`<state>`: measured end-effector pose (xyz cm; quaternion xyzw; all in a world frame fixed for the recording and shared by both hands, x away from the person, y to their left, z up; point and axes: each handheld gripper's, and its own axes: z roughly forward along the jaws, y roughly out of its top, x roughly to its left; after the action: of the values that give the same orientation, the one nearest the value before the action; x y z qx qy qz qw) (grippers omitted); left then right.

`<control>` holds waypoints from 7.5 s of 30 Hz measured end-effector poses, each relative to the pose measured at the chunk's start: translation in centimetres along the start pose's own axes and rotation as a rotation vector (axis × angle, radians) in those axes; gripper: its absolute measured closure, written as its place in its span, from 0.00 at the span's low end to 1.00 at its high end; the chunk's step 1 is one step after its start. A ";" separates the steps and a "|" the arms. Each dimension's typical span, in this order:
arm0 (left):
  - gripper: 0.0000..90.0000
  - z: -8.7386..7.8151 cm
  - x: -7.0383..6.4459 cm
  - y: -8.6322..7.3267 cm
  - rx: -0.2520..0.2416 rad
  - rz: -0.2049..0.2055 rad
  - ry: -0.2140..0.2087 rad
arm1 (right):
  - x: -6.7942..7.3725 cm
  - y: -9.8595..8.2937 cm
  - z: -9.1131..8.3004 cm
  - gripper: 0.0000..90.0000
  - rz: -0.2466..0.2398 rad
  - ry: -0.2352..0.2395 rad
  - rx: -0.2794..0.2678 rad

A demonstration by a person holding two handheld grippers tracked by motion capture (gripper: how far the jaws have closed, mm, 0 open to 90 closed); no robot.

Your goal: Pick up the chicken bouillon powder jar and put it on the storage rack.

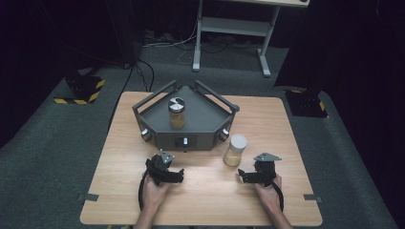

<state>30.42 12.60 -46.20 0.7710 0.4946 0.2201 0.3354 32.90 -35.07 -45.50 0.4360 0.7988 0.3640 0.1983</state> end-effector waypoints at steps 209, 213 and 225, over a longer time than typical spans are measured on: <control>0.00 0.0 0.0 0.0 0.000 -0.004 0.002 | 4.8 27.8 3.2 0.37 -0.181 0.124 -0.021; 0.00 0.0 0.0 0.0 -0.001 -0.004 0.002 | 4.9 27.9 3.6 0.37 -0.185 0.121 -0.015; 0.00 0.1 -0.1 0.0 0.000 -0.005 0.002 | 5.3 28.2 4.1 0.37 -0.191 0.123 -0.010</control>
<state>30.45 12.53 -46.21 0.7694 0.4968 0.2203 0.3356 48.18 -18.97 -26.94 0.3338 0.8456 0.3734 0.1849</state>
